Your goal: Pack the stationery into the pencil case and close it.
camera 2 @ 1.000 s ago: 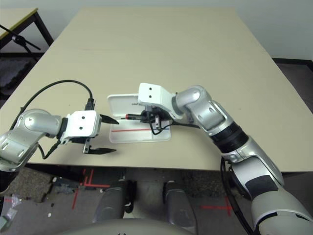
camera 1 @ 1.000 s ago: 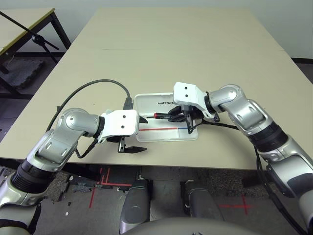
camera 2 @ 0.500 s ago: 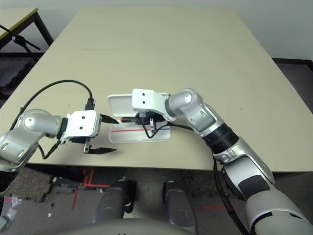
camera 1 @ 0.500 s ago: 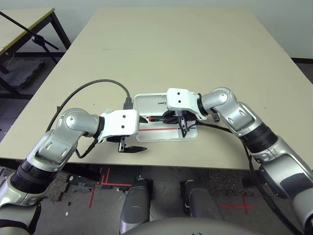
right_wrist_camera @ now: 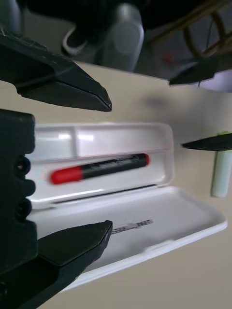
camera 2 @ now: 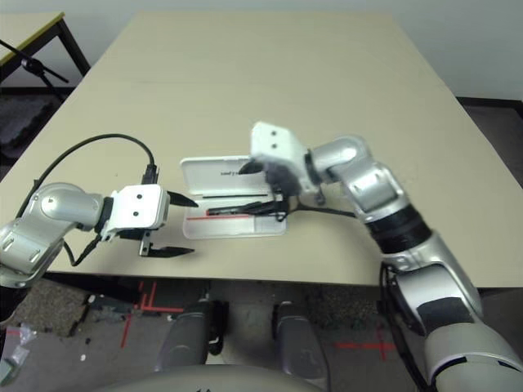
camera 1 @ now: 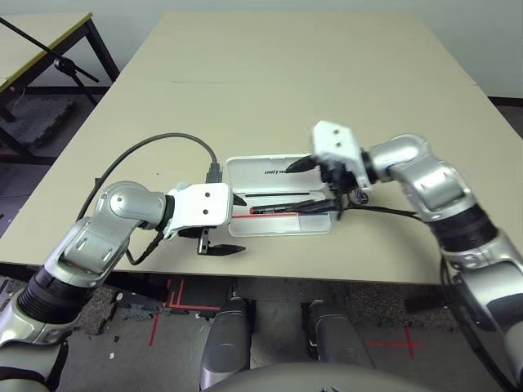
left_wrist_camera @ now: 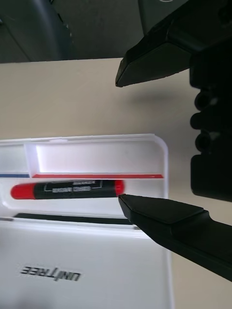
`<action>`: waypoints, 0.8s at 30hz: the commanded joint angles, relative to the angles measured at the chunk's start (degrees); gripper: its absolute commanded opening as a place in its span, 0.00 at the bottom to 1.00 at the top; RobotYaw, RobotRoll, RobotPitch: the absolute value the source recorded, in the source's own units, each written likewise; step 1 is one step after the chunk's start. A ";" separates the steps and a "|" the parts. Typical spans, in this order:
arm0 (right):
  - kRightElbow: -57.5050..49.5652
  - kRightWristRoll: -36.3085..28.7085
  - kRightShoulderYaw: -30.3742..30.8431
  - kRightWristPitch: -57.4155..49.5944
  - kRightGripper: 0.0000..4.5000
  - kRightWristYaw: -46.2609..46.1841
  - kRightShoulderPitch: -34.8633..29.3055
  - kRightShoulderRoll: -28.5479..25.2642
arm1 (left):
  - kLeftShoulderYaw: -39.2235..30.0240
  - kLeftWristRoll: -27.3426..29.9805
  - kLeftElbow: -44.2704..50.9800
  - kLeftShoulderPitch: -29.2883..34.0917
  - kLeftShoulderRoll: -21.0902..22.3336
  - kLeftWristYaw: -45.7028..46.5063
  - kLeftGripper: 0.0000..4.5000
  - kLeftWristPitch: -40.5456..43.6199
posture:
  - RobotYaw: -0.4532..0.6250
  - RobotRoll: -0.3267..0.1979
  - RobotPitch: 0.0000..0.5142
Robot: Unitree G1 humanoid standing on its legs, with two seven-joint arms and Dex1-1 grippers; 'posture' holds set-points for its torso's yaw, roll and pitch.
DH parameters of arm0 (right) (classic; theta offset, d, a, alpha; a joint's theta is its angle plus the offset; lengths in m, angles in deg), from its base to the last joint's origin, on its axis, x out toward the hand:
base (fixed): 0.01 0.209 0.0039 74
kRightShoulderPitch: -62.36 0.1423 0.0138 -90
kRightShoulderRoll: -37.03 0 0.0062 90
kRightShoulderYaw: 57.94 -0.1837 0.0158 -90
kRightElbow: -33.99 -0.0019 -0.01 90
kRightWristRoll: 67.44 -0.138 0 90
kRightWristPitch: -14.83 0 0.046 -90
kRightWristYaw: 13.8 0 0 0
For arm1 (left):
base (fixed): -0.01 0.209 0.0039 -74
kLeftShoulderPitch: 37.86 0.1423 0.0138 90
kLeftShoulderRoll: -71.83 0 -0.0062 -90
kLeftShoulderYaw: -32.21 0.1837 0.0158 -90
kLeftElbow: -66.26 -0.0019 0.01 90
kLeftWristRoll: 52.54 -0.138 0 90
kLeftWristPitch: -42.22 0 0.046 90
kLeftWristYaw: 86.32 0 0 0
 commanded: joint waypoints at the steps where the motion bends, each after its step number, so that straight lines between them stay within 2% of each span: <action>1: -3.53 -5.59 -3.69 -3.77 1.00 3.99 -2.97 -4.76 | -1.48 0.90 1.64 1.34 0.99 0.74 1.00 1.14 | 0.57 0.62 0.21; 5: -6.27 -9.18 -5.35 -6.40 1.00 4.66 -5.60 -7.92 | -3.06 1.47 2.15 2.38 1.65 1.51 1.00 2.38 | 0.57 0.62 0.22; 11: -8.08 -10.96 -4.59 -7.57 1.00 2.40 -6.41 -7.17 | -4.61 1.09 2.82 2.47 2.93 3.87 1.00 7.47 | 0.57 0.62 0.23; 14: -7.79 -10.53 -3.70 -6.80 1.00 1.98 -6.62 -6.71 | -5.23 0.04 2.65 1.77 5.36 6.54 1.00 15.56 | 0.58 0.62 0.24; 17: -7.28 -9.93 -2.95 -5.91 1.00 1.74 -6.80 -6.38 | -6.55 1.34 2.86 0.88 6.05 9.14 1.00 22.83 | 0.58 0.62 0.25; 20: -7.14 -9.61 -2.24 -5.26 1.00 1.35 -6.99 -6.06 | -7.75 2.85 2.02 -1.53 4.66 12.15 1.00 30.77 | 0.58 0.62 0.25; 24: -7.17 -9.18 -1.41 -4.37 1.00 0.78 -7.47 -5.56 | -7.82 1.32 -4.26 -6.86 1.41 20.04 1.00 43.38 | 0.58 0.62 0.25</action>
